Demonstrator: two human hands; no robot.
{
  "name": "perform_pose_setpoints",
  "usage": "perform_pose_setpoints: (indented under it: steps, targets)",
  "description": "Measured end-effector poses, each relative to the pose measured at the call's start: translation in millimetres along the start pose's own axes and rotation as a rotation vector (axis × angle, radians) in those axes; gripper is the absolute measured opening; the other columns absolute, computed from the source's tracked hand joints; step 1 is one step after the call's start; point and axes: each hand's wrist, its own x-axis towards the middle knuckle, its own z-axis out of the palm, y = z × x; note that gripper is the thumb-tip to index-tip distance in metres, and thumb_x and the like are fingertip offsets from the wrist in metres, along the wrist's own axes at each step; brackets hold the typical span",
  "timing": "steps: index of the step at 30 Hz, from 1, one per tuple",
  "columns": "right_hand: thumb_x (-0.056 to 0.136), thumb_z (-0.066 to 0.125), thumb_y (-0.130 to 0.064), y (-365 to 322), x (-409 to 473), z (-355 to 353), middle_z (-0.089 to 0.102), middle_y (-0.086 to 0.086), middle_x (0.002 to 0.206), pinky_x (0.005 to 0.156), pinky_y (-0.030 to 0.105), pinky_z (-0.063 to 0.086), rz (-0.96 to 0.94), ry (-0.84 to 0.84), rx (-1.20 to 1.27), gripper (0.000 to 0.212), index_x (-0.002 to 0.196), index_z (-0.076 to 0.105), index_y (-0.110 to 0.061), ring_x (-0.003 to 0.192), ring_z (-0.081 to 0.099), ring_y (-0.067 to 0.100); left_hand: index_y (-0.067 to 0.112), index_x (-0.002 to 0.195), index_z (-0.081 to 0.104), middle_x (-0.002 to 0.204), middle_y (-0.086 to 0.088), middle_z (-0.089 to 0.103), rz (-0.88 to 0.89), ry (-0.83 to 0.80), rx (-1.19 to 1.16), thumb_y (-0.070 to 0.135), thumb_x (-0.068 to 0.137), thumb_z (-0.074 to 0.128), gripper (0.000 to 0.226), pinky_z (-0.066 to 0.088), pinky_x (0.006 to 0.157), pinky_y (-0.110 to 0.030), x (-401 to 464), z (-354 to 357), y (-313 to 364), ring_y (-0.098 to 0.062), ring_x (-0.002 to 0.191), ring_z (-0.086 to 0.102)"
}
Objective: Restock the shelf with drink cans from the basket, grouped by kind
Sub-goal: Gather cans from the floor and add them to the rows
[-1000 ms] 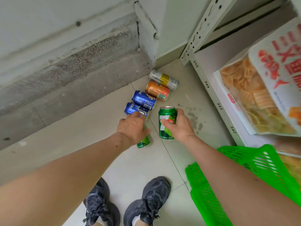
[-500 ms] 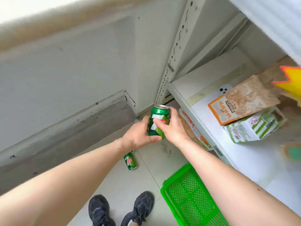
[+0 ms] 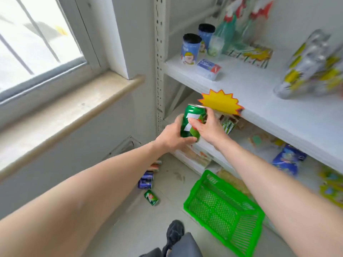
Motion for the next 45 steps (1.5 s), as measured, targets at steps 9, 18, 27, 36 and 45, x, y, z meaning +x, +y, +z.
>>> perform_pose_setpoints:
  steps: [9, 18, 27, 36, 45]
  targets:
    - [0.072, 0.076, -0.051, -25, -92, -136, 0.066, -0.003, 0.109, 0.085, 0.032, 0.055, 0.125, 0.303, 0.087, 0.059, 0.117, 0.058, -0.017, 0.096, 0.066, 0.012, 0.021, 0.141, 0.029, 0.108, -0.001, 0.064, 0.297, -0.099, 0.030, 0.035, 0.076, 0.077, 0.082, 0.050, 0.085, -0.032, -37, 39, 130, -0.018, 0.094, 0.062]
    - [0.072, 0.075, -0.059, 18, -164, -281, 0.066, -0.003, 0.100, 0.084, 0.034, 0.053, 0.200, 0.432, 0.011, 0.055, 0.106, 0.057, -0.019, 0.094, 0.064, 0.015, 0.019, 0.144, 0.024, 0.117, -0.009, 0.063, 0.464, -0.217, 0.088, 0.033, 0.077, 0.077, 0.086, 0.050, 0.089, -0.034, -51, 134, 249, -0.024, 0.100, 0.062]
    - [0.069, 0.082, -0.045, 81, -209, -423, 0.071, 0.001, 0.091, 0.064, 0.032, 0.050, 0.225, 0.352, -0.109, 0.044, 0.098, 0.068, -0.016, 0.082, 0.065, 0.015, 0.020, 0.143, 0.021, 0.125, -0.012, 0.060, 0.519, -0.234, 0.166, 0.032, 0.078, 0.077, 0.086, 0.047, 0.088, -0.032, -53, 256, 347, -0.028, 0.107, 0.060]
    - [0.065, 0.082, -0.047, 129, -201, -511, 0.072, 0.003, 0.089, 0.074, 0.044, 0.058, 0.226, 0.410, -0.132, 0.041, 0.089, 0.070, -0.015, 0.086, 0.069, 0.020, 0.021, 0.147, 0.016, 0.125, -0.012, 0.059, 0.550, -0.227, 0.156, 0.032, 0.076, 0.078, 0.095, 0.049, 0.092, -0.036, -18, 328, 416, -0.029, 0.108, 0.060]
    - [0.064, 0.082, -0.041, 154, -160, -576, 0.073, 0.002, 0.091, 0.082, 0.046, 0.058, 0.206, 0.497, -0.149, 0.037, 0.090, 0.070, -0.018, 0.088, 0.070, 0.020, 0.018, 0.146, 0.016, 0.124, -0.011, 0.059, 0.616, -0.223, 0.281, 0.036, 0.078, 0.075, 0.091, 0.050, 0.090, -0.044, 50, 359, 474, -0.031, 0.109, 0.059]
